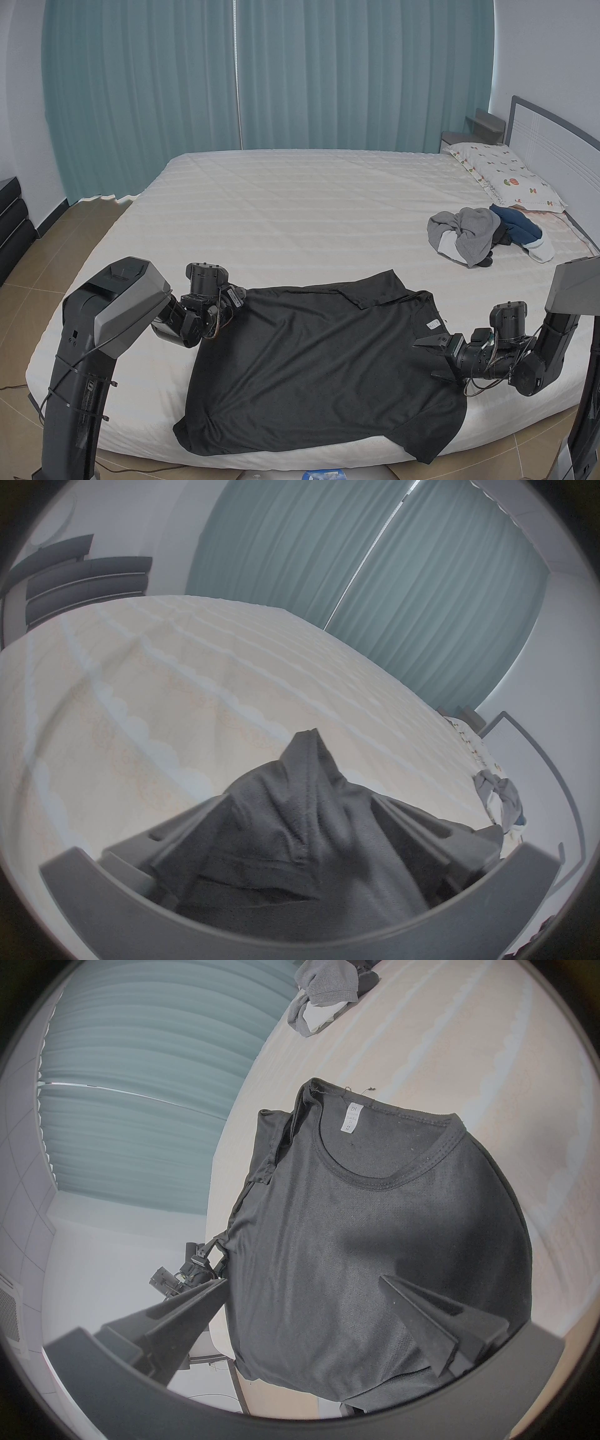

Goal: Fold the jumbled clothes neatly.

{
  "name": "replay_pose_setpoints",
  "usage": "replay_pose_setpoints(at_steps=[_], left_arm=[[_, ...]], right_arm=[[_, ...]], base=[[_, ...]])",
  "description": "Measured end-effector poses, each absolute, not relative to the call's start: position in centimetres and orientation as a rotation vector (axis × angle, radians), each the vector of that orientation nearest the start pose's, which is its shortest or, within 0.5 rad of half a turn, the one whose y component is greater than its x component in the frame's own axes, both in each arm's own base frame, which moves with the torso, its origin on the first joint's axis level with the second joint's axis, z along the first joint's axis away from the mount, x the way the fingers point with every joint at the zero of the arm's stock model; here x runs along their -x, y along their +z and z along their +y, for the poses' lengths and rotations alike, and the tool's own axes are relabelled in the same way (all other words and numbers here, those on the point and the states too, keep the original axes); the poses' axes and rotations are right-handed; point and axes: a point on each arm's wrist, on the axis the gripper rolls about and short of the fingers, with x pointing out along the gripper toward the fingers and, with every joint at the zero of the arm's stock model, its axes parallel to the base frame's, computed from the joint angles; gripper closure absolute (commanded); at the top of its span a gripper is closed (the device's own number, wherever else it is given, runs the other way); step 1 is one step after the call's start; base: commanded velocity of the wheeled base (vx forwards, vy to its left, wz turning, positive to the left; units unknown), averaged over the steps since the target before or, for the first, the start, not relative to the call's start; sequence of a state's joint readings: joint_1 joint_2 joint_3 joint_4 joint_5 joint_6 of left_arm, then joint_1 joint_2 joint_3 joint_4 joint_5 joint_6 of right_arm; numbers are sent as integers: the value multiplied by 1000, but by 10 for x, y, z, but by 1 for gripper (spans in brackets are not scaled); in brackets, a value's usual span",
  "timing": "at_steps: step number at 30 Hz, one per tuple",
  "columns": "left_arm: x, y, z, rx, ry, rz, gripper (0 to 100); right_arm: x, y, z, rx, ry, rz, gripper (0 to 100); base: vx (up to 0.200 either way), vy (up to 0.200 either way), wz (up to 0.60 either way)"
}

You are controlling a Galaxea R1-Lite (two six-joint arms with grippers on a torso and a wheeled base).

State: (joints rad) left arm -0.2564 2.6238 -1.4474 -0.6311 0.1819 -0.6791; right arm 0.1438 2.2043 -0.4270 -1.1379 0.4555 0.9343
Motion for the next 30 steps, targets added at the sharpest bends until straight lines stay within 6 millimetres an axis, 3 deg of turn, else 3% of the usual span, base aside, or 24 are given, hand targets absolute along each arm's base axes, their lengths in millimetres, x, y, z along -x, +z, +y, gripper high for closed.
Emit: replay_pose_setpoints(at_steps=[18,30], left_arm=[[-485,-39,-100,508,170,343,100],[-507,-43,-67,538,219,275,100]], right_arm=[[-291,-5,52,-974,237,872,0],[-290,-5,53,-973,237,874,0]], base=[[0,0,0],[0,0,0]])
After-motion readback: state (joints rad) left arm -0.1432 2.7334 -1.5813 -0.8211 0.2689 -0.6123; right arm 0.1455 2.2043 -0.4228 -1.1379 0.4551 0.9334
